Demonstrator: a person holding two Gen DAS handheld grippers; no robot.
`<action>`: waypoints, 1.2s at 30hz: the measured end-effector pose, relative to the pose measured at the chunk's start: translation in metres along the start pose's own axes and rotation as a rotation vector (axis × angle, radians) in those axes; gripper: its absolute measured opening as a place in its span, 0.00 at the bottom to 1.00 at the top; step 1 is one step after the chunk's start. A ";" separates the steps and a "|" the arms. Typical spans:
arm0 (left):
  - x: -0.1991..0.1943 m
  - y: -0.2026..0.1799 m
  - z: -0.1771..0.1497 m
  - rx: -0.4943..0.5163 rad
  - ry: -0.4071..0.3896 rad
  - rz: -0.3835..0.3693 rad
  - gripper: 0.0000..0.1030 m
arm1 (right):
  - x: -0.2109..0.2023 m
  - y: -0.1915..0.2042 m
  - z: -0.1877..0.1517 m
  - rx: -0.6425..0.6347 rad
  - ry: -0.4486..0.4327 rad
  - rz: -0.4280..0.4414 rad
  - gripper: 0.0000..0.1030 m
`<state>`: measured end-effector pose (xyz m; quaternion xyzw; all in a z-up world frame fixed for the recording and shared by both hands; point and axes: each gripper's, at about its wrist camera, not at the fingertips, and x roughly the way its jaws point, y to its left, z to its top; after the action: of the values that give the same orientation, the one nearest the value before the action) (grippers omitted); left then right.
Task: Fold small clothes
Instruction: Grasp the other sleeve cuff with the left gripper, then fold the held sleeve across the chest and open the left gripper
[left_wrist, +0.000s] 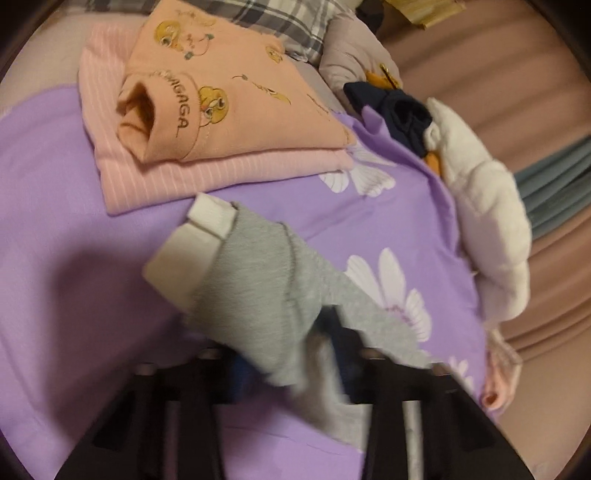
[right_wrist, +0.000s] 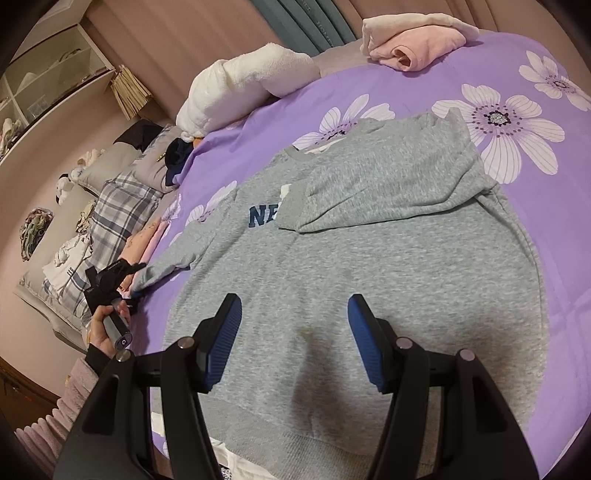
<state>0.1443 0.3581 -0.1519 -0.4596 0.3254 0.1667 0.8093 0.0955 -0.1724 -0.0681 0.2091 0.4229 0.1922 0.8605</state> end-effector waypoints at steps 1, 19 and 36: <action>-0.001 -0.002 0.000 0.015 0.003 0.006 0.15 | 0.001 -0.001 0.000 0.001 0.003 -0.003 0.59; -0.061 -0.224 -0.103 0.617 -0.051 -0.218 0.14 | -0.011 -0.031 -0.013 0.073 -0.014 0.036 0.59; 0.025 -0.290 -0.293 1.005 0.306 -0.174 0.61 | -0.040 -0.079 -0.029 0.193 -0.061 0.060 0.61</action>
<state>0.2178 -0.0436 -0.0915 -0.0596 0.4401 -0.1462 0.8840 0.0613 -0.2530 -0.0995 0.3092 0.4067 0.1698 0.8427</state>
